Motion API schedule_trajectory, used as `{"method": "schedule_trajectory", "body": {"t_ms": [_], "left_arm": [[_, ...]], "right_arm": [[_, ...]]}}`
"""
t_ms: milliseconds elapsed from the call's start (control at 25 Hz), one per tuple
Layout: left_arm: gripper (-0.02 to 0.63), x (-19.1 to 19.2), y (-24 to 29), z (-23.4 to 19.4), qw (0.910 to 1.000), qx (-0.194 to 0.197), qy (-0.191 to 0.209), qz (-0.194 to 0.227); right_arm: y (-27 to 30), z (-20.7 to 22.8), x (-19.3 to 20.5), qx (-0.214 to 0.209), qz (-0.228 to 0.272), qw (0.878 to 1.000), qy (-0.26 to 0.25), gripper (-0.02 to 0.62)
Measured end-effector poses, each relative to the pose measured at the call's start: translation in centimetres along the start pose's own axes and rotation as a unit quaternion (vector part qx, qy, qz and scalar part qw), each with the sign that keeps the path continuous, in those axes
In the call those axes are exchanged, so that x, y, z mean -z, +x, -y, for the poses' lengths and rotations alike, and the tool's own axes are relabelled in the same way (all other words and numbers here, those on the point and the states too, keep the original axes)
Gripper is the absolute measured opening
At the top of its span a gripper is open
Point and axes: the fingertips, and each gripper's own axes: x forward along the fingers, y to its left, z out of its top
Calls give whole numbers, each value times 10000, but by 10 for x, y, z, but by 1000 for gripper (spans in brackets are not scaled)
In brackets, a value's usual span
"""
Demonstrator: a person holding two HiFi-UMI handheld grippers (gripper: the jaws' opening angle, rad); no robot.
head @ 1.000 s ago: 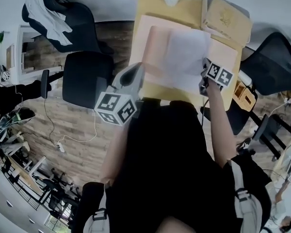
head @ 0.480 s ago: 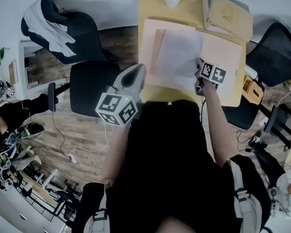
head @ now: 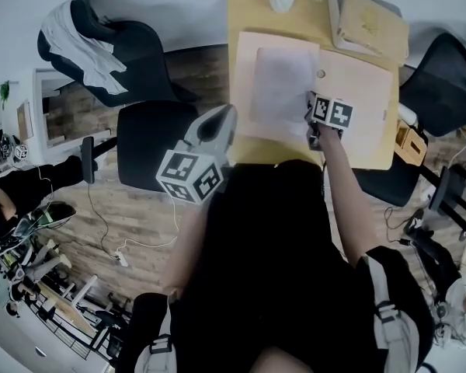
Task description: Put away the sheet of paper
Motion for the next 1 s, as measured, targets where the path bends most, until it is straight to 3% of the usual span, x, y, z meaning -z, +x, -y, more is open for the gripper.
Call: {"method": "schedule_trajectory", "body": {"t_ms": [1000], "left_arm": [[9, -4, -11, -11, 9999, -124, -45, 87]], "right_arm": [[20, -22, 0, -100, -204, 9990, -384, 25]]}}
